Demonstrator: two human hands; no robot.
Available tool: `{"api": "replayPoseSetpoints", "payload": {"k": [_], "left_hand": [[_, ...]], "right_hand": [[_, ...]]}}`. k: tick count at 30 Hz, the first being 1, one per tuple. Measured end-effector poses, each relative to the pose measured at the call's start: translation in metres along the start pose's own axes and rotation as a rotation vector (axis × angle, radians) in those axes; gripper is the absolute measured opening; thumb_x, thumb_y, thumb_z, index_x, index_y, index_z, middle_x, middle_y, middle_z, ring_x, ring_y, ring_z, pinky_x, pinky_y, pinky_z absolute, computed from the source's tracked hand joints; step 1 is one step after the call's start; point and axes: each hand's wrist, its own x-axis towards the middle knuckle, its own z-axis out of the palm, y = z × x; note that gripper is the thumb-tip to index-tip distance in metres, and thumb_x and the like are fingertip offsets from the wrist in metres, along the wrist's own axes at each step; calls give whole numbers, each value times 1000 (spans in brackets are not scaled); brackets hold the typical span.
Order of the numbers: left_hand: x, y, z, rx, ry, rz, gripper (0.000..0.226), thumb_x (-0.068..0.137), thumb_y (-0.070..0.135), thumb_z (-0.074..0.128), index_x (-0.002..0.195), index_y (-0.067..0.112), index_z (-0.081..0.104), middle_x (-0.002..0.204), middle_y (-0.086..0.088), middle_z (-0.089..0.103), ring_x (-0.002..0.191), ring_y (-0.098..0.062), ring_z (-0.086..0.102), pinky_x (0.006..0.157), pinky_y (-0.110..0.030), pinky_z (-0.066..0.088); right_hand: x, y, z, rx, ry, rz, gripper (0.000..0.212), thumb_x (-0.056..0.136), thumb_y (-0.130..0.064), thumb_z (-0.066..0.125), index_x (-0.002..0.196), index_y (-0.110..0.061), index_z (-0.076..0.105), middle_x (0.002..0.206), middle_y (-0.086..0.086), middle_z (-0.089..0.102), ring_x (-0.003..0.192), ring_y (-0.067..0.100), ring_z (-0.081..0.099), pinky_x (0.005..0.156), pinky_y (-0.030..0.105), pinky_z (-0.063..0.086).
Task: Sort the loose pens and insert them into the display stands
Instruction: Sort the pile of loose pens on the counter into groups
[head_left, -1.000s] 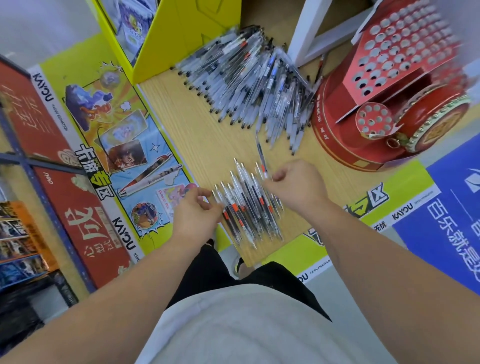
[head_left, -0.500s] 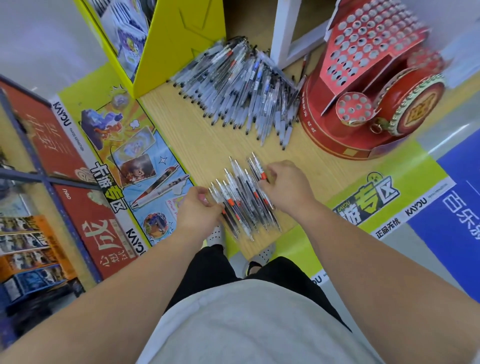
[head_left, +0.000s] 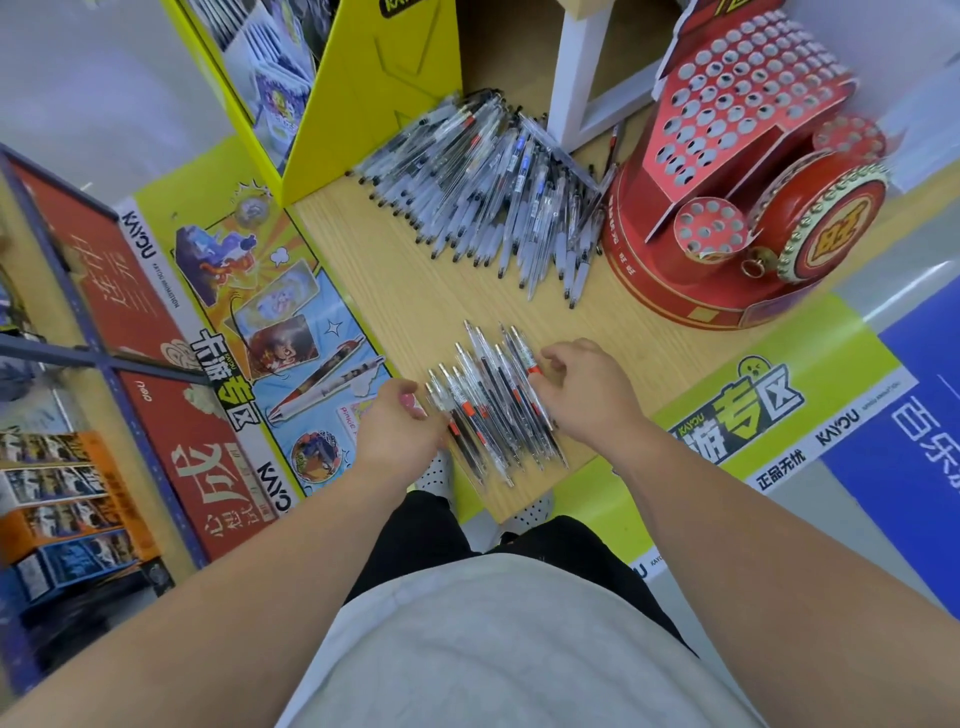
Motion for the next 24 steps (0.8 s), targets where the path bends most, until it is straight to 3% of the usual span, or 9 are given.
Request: {"api": "replayPoseSetpoints", "payload": {"k": [2,5,7,10,14,18,24], "left_hand": [[1,6,-9,32,23,7,53,91,26,70,138,21,45,98,-7,65,82,-29,70,78,-47,59],[5,22,-26,84,76,59,49,94,27,68,137,18,46,88,-1,63,69,-23,68,67,-35,54],[11,38,-38,83,88,104,47,94,28,68,135,16,48,87,0,62,72,-21,69,73,-41,58],[27,64,-53,111,70,172,38,95,32,67,127,21,50,94,-5,63,58,-12,67,62,-36,56],[67,105,-66,221,36,291,39,94,40,68,127,24,53,107,0,61,86,-19,63,64,-35,52],[119,141,-73,333,-33,441,43,92,39,69,130,22,56,121,0,55,97,-24,62,71,-31,45],[184,196,-91,496,-161,668,49,92,35,70,135,15,56,125,-6,59,101,-18,54,82,-27,38]], "right_hand": [[0,-1,-3,12,-4,15,46,95,-38,61,135,-15,59,129,4,56,107,20,61,90,31,48],[2,-7,-10,47,21,27,46,95,-39,63,134,-16,60,129,3,56,102,18,61,87,29,46],[6,-14,-16,83,47,41,44,94,-40,64,132,-18,62,128,2,56,97,16,61,85,28,46],[17,-28,-25,159,99,67,42,92,-39,65,129,-18,64,126,0,57,96,16,61,87,28,47],[47,-49,-30,190,146,85,38,92,-40,66,125,-20,66,123,0,60,101,16,60,85,27,43],[81,-77,-29,226,201,170,39,93,-42,65,125,-20,67,120,-1,65,100,11,59,85,25,42],[110,-119,-18,317,262,366,41,93,-33,68,129,-15,65,122,1,68,97,7,56,88,22,41]]}}
